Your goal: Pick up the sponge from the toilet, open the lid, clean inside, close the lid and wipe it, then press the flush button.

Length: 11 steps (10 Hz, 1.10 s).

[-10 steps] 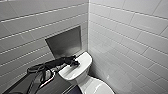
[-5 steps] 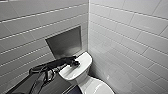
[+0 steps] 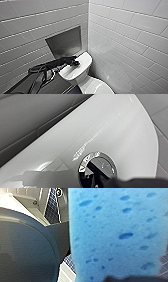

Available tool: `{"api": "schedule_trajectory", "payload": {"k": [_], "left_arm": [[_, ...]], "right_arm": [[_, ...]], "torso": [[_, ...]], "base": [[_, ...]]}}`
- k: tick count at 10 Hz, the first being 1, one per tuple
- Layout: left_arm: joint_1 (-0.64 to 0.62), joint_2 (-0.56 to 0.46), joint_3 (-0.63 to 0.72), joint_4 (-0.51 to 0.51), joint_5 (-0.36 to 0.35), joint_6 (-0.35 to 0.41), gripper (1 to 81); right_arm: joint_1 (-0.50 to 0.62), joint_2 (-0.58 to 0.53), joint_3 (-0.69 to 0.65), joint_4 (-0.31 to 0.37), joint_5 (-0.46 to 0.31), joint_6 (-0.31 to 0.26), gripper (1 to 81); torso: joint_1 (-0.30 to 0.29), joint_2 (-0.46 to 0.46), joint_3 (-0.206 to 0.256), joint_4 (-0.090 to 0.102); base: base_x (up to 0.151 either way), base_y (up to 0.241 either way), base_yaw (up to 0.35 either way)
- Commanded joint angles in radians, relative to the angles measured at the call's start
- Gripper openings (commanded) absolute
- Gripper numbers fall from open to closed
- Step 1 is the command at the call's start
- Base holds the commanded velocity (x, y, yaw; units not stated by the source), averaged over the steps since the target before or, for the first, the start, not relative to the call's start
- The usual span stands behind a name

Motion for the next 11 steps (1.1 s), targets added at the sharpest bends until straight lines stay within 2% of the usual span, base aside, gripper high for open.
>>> {"api": "schedule_trajectory", "payload": {"k": [1,6,8,10,11], "left_arm": [[-0.236,-0.103,0.19,-0.088,0.047,-0.002,1.0],[-0.25,-0.352,0.539,-0.113,0.041,-0.03,1.0],[-0.2,-0.501,0.753,-0.104,0.04,-0.03,1.0],[-0.1,-0.611,0.896,-0.099,0.036,-0.025,1.0],[-0.036,-0.658,0.965,-0.061,0.012,-0.025,1.0]], "right_arm": [[-0.007,-0.009,0.02,0.01,-0.086,-0.001,1.0],[-0.004,-0.006,0.017,0.01,-0.086,-0.001,1.0],[-0.004,-0.006,0.008,0.011,-0.086,-0.001,1.0],[-0.001,-0.006,0.013,0.011,-0.084,0.0,1.0],[0.0,-0.005,0.011,0.011,-0.084,-0.001,1.0]], "torso": [[0.0,0.0,0.0,0.0],[0.0,0.0,0.0,0.0],[0.0,0.0,0.0,0.0],[0.0,0.0,0.0,0.0],[0.0,0.0,0.0,0.0]], "base": [[0.0,0.0,0.0],[0.0,0.0,0.0],[0.0,0.0,0.0],[0.0,0.0,0.0],[0.0,0.0,0.0]]}}
